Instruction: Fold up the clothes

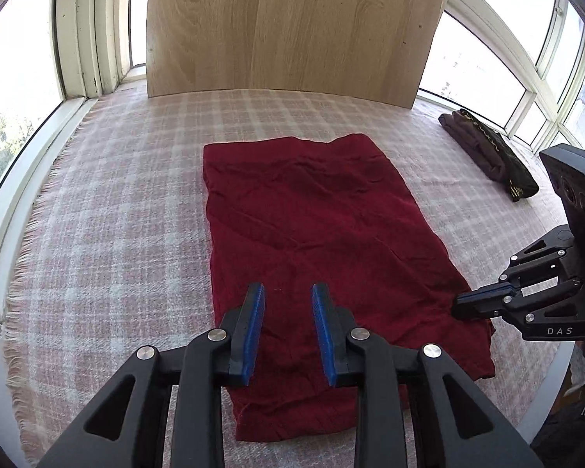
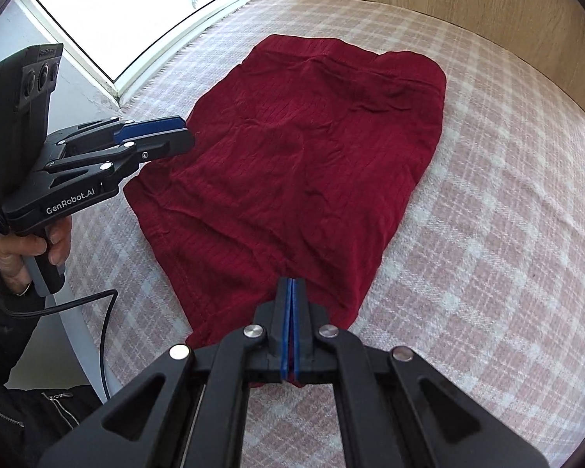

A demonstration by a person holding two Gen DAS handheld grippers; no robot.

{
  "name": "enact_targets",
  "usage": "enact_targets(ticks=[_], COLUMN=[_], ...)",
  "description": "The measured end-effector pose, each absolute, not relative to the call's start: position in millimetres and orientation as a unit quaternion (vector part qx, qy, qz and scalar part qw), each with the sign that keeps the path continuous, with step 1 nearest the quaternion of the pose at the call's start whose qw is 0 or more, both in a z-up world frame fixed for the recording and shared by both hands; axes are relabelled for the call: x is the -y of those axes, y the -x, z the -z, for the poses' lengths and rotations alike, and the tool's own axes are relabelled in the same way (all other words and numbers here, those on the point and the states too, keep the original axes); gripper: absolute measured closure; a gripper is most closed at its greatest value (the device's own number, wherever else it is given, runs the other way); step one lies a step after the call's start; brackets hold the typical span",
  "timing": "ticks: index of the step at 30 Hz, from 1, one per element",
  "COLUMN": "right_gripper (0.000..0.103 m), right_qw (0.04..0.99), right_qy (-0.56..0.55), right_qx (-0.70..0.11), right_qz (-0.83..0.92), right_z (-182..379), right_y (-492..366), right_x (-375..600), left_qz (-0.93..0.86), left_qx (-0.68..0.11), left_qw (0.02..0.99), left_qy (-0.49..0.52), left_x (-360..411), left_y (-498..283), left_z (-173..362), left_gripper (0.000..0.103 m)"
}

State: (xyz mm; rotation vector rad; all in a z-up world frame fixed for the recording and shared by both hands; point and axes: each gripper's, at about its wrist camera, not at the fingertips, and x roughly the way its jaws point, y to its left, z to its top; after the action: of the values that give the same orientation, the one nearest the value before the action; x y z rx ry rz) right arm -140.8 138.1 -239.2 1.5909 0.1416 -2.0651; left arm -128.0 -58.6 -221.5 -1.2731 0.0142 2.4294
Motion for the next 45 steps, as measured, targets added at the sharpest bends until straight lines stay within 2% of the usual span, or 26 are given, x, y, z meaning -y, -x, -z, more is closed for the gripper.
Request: enact_targets(ticks=[2, 5, 6, 12, 16, 17, 18, 20, 22, 23, 30, 34, 39, 45], right_gripper=[0.103, 0.103, 0.103, 0.103, 0.103, 0.102, 0.099, 0.094, 0.082, 0.081, 0.080, 0.071, 0.071, 0.069], right_qw=[0.255, 0.242, 0.239, 0.227, 0.221, 0.218, 0.217, 0.215, 0.213, 0.210, 0.185, 0.185, 0.184, 0.183], right_qy=[-0.592, -0.592, -0.592, -0.596, -0.596, -0.594, -0.593, -0.596, -0.600, -0.601, -0.602, -0.604, -0.600, -0.603], right_qx=[-0.048, -0.041, -0.038, -0.030, -0.032, -0.032, -0.032, -0.027, -0.021, -0.019, 0.001, 0.024, 0.045, 0.033], right_qz=[0.763, 0.768, 0.769, 0.769, 0.772, 0.774, 0.775, 0.773, 0.771, 0.771, 0.777, 0.775, 0.777, 0.776], right_z=[240, 238, 238, 239, 238, 236, 235, 232, 230, 229, 227, 233, 240, 242], right_y=[144, 151, 153, 159, 156, 155, 153, 146, 139, 134, 115, 103, 96, 99], right_x=[-140, -146, -148, -156, -159, -161, -163, -168, -172, -175, -185, -180, -169, -168], left_qz=[-0.867, -0.861, -0.861, -0.874, -0.882, -0.883, -0.884, -0.884, -0.882, -0.880, -0.847, -0.837, -0.831, -0.825], left_qx=[-0.020, -0.018, -0.014, 0.024, 0.022, 0.021, 0.019, 0.017, 0.031, 0.031, 0.028, 0.008, 0.004, -0.002], left_qw=[0.197, 0.204, 0.207, 0.185, 0.112, 0.092, 0.073, 0.033, 0.062, 0.075, 0.151, 0.170, 0.174, 0.183], left_qy=[0.458, 0.465, 0.465, 0.448, 0.458, 0.460, 0.462, 0.466, 0.466, 0.468, 0.508, 0.520, 0.528, 0.534], left_x=[58, 63, 64, 91, 128, 138, 147, 167, 170, 167, 115, 90, 86, 82], left_y=[131, 136, 137, 134, 129, 128, 126, 124, 114, 109, 88, 84, 85, 86], left_z=[226, 233, 233, 226, 217, 215, 212, 208, 201, 199, 210, 216, 222, 227], left_gripper=[0.079, 0.099, 0.102, 0.103, 0.103, 0.089, 0.053, 0.018, 0.018, 0.018, 0.019, 0.021, 0.029, 0.037])
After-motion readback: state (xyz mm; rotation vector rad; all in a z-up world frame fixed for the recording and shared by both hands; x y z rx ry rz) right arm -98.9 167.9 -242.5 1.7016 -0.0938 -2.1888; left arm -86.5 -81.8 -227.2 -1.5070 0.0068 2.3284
